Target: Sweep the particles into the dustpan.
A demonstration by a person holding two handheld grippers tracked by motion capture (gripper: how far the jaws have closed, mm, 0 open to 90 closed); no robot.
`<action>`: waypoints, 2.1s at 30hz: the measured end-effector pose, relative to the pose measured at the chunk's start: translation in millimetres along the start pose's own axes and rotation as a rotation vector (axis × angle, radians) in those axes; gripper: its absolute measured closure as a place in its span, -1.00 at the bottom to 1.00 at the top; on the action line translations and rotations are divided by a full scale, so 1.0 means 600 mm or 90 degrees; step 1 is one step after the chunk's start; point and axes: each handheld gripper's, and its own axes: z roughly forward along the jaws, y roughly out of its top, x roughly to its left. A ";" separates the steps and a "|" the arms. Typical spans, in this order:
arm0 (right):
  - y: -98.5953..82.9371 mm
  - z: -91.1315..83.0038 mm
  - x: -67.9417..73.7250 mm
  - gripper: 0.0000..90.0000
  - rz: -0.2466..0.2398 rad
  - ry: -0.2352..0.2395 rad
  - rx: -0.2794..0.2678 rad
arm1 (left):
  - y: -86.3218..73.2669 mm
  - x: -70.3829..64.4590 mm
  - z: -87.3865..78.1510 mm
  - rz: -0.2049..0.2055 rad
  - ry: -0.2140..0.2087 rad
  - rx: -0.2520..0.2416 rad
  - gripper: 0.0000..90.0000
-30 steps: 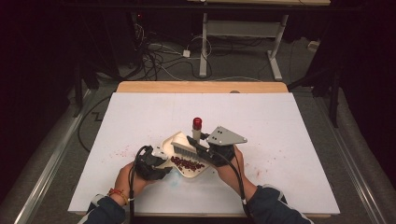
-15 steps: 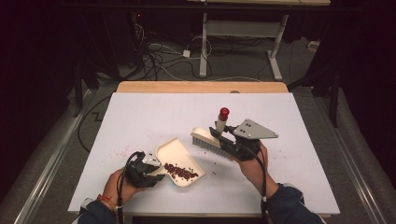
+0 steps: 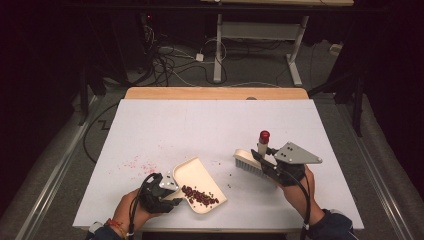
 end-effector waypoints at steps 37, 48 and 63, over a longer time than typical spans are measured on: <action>0.004 -0.042 0.083 0.56 0.007 0.098 -0.065 | 0.013 0.004 0.013 -0.016 0.006 -0.007 0.41; -0.005 -0.046 0.037 0.56 0.021 0.044 -0.075 | 0.006 0.018 0.010 -0.032 0.004 -0.010 0.41; 0.011 0.078 0.043 0.56 0.001 -0.008 -0.044 | 0.017 0.035 0.019 -0.046 0.016 -0.005 0.41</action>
